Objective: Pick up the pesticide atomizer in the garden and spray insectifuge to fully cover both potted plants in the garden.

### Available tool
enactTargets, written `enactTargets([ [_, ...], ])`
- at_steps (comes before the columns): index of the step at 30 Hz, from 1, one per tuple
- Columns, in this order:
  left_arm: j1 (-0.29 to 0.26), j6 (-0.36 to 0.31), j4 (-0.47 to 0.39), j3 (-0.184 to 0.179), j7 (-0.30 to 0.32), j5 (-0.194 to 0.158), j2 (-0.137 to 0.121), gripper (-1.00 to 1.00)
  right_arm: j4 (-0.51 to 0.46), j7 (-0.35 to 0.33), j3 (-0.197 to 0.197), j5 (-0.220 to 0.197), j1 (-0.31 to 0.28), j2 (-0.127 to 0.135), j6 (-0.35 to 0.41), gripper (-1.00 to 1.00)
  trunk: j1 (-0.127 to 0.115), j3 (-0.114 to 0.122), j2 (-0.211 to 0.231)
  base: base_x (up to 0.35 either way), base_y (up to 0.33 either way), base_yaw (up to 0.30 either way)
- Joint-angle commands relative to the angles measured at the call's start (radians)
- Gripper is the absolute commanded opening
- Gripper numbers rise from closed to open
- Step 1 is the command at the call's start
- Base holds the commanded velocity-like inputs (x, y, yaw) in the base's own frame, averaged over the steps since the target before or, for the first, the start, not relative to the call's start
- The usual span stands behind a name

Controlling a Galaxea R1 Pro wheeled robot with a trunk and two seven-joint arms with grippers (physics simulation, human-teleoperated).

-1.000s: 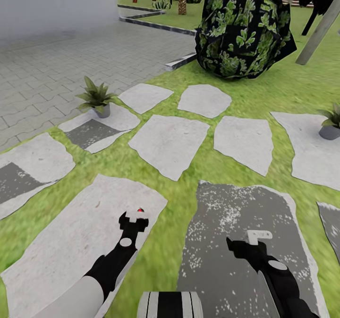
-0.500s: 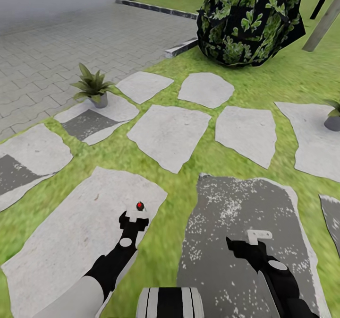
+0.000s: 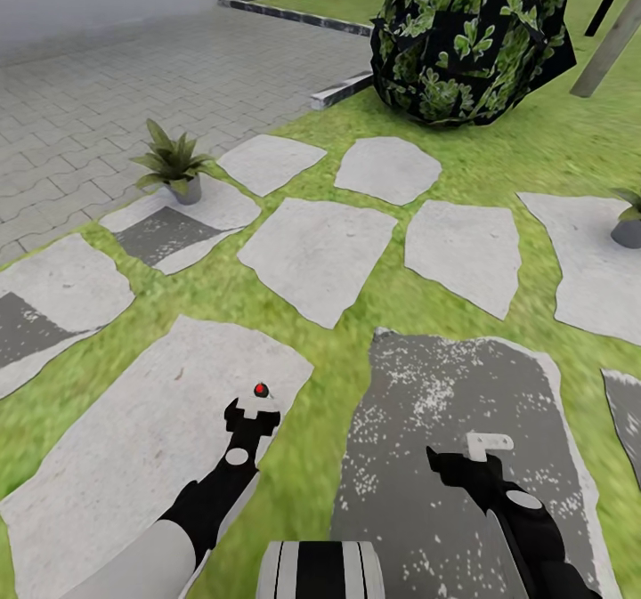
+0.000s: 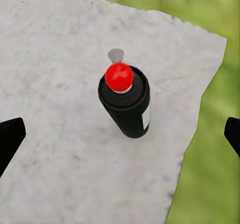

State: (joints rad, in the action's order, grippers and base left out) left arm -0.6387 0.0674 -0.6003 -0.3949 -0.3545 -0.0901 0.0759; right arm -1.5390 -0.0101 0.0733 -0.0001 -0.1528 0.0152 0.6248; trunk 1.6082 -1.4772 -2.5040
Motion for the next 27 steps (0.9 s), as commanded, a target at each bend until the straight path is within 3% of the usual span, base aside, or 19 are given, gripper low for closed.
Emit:
enactTargets([
  [1, -0.001, 0.005, 0.001, -0.007, -0.008, -0.010, -0.001, 1.00, -0.001, -0.001, 0.000, 0.000, 0.000, 0.000, 0.005, 1.00, 0.000, -0.001, 0.000, 0.010, -0.010, 0.000],
  [19, 0.002, 0.005, 0.000, -0.006, -0.008, -0.010, -0.001, 1.00, -0.001, -0.001, 0.002, 0.000, 0.000, 0.000, 0.006, 1.00, 0.000, -0.001, 0.000, 0.044, -0.020, 0.000],
  [27, 0.002, 0.004, 0.000, -0.004, -0.008, -0.010, -0.001, 1.00, -0.001, -0.002, 0.002, 0.000, 0.000, 0.000, 0.006, 1.00, 0.003, -0.035, -0.002, 0.000, 0.000, 0.000],
])
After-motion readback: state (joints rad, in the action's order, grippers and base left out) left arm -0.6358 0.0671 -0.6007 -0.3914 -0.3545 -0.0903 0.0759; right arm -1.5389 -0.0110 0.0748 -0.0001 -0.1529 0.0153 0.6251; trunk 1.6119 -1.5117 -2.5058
